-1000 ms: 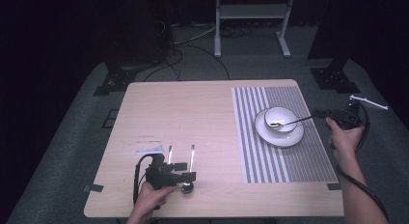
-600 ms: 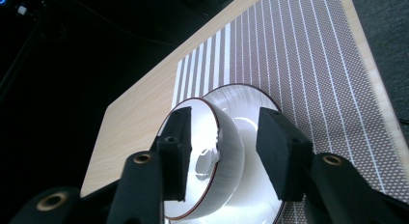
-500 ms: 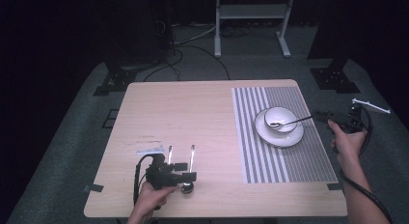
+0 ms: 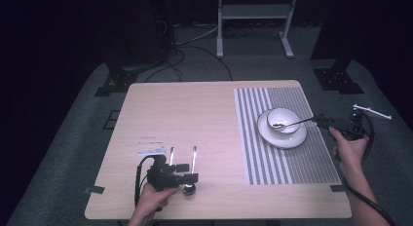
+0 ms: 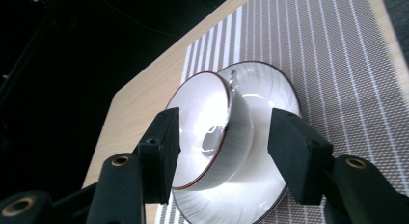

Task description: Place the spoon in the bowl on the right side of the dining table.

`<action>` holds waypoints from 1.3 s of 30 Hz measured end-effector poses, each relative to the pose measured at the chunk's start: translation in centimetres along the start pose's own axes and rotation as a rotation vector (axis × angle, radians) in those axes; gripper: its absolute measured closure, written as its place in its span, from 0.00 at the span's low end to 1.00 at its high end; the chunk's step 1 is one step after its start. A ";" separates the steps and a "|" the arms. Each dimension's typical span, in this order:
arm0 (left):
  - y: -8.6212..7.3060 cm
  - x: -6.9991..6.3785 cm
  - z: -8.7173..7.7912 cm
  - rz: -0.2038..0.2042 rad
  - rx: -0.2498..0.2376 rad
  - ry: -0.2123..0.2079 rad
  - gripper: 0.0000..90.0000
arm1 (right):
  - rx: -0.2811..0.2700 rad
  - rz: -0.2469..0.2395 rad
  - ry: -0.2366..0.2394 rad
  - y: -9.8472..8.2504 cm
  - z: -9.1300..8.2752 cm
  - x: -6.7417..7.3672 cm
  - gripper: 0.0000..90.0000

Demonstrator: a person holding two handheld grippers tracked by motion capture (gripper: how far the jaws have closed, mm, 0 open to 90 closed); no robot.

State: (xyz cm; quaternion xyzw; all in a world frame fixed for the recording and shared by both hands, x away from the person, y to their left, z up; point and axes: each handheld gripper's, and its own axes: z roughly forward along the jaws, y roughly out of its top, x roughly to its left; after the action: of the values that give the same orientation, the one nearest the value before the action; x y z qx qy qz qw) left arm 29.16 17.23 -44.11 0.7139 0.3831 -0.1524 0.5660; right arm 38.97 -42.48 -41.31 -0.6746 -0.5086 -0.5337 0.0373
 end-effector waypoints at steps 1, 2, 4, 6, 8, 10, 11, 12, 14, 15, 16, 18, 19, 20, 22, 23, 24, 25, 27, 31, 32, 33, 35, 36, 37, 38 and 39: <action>0.0 0.0 0.0 -0.002 0.001 0.000 0.04 | 0.001 0.001 0.001 -0.1 0.0 0.0 0.48; 0.0 0.0 0.0 -0.002 0.001 0.000 0.04 | 0.001 0.001 0.001 -0.1 0.0 0.0 0.48; 0.0 -0.1 0.1 0.001 0.002 -0.002 0.04 | 0.010 -0.004 -0.001 -0.5 -0.1 0.0 0.48; 0.0 -0.1 0.1 0.000 0.002 -0.002 0.04 | 0.012 -0.005 0.003 -0.7 -0.1 0.0 0.48; 0.0 -0.1 0.1 0.000 0.002 -0.002 0.04 | 0.013 -0.001 0.004 -0.9 -0.1 0.0 0.48; 0.0 -0.1 0.1 -0.003 0.001 -0.002 0.04 | 0.017 -0.003 0.008 -1.2 -0.1 -0.1 0.48; 0.0 0.0 0.1 -0.004 0.001 -0.001 0.04 | 0.020 -0.002 0.013 -1.4 -0.1 -0.1 0.48; 0.0 0.0 0.1 -0.004 0.001 0.000 0.04 | 0.020 -0.002 0.013 -1.4 -0.1 -0.1 0.48; -0.1 0.0 0.1 -0.004 0.001 0.001 0.04 | 0.018 -0.007 0.020 -1.7 -0.2 0.1 0.48; -0.1 -0.1 0.1 -0.006 0.000 0.001 0.04 | 0.021 -0.007 0.022 -1.8 -0.3 0.1 0.48; -0.1 -0.1 0.1 -0.006 0.000 0.001 0.04 | 0.021 -0.009 0.024 -1.9 -0.3 0.2 0.48; -0.2 -0.1 0.0 -0.007 -0.003 0.001 0.04 | 0.015 -0.009 0.029 -2.3 -0.5 0.3 0.48; -0.2 -0.1 0.0 -0.009 -0.005 0.002 0.04 | 0.015 -0.009 0.029 -2.3 -0.5 0.3 0.48; -0.2 -0.1 0.0 -0.009 -0.006 0.003 0.04 | 0.013 -0.011 0.030 -2.4 -0.5 0.3 0.48; -0.2 -0.1 -0.1 -0.006 -0.005 0.005 0.04 | 0.017 -0.022 0.030 -2.6 -0.6 0.4 0.47; -0.2 -0.1 -0.1 -0.009 -0.007 0.006 0.04 | 0.019 -0.025 0.030 -2.7 -0.6 0.4 0.47; -0.2 -0.1 -0.1 -0.009 -0.006 0.007 0.04 | 0.022 -0.028 0.034 -2.9 -0.6 0.5 0.47; -0.2 0.0 -0.1 -0.009 -0.006 0.008 0.04 | 0.024 -0.031 0.034 -3.0 -0.6 0.5 0.47; -0.2 0.0 -0.1 -0.011 -0.006 0.009 0.04 | 0.024 -0.035 0.042 -3.3 -0.6 0.6 0.47; -0.2 0.0 -0.2 -0.011 -0.007 0.008 0.04 | 0.031 -0.037 0.054 -4.0 -0.6 0.7 0.46; -0.2 0.0 -0.2 -0.012 -0.008 0.008 0.04 | 0.033 -0.038 0.054 -4.2 -0.6 0.7 0.46; -0.2 0.0 -0.2 -0.015 -0.009 0.008 0.04 | 0.033 -0.040 0.055 -4.5 -0.6 0.8 0.46; -0.3 0.1 -0.2 -0.009 -0.006 0.007 0.04 | 0.034 -0.044 0.060 -4.9 -0.6 0.8 0.46; -0.3 0.1 -0.2 -0.011 -0.006 0.006 0.04 | 0.038 -0.042 0.063 -5.1 -0.6 0.8 0.46; -0.3 0.1 -0.1 -0.011 -0.005 0.006 0.04 | 0.037 -0.045 0.066 -5.3 -0.6 0.8 0.45; -0.3 0.1 -0.1 -0.011 -0.005 0.006 0.04 | 0.038 -0.046 0.070 -5.5 -0.6 0.9 0.45; -0.3 0.1 -0.1 -0.011 -0.005 0.005 0.04 | 0.041 -0.047 0.072 -5.6 -0.6 0.9 0.45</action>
State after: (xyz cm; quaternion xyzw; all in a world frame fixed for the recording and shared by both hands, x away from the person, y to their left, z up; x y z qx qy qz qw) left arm 28.96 17.41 -44.33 0.7107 0.3890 -0.1527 0.5659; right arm 34.37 -39.55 -43.12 -0.6419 -0.5337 -0.5476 0.0567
